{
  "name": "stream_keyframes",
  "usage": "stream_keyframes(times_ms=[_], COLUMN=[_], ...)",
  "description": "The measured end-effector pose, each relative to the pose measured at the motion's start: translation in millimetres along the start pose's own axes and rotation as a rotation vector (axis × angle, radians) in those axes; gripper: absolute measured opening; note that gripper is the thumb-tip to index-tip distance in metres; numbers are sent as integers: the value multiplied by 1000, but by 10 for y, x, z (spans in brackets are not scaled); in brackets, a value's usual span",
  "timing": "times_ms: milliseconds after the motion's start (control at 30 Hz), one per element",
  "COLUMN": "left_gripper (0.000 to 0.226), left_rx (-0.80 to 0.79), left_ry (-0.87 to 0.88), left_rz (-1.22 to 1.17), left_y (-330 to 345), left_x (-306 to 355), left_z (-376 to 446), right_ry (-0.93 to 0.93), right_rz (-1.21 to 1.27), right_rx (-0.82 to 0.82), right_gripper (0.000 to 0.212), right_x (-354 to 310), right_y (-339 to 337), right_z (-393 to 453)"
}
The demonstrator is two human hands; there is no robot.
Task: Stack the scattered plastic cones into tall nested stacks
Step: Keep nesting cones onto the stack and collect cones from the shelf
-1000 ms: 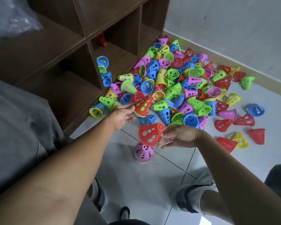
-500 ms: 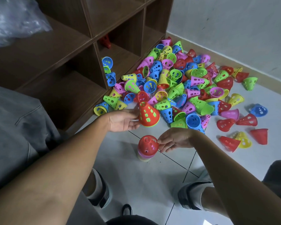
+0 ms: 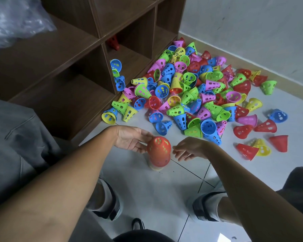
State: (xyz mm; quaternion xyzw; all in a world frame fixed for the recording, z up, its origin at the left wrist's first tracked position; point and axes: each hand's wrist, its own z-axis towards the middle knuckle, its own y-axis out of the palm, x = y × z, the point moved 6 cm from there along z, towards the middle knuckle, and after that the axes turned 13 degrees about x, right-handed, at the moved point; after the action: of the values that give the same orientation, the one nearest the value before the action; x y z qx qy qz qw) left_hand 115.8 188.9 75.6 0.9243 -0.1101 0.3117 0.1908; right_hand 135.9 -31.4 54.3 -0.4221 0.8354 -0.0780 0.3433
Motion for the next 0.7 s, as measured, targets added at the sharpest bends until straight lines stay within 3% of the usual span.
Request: stream_keyframes(times_ms=[167, 700], left_gripper=[13, 9], left_rx=[11, 188], left_ry=[-57, 43], left_rz=[90, 172], left_y=[50, -23], left_x=[-116, -52], left_z=[104, 434], right_ry=[38, 125], right_rz=[104, 236], right_rx=[231, 500], right_gripper=[26, 12], right_x=[145, 582], right_y=[-139, -320], right_z=[122, 414])
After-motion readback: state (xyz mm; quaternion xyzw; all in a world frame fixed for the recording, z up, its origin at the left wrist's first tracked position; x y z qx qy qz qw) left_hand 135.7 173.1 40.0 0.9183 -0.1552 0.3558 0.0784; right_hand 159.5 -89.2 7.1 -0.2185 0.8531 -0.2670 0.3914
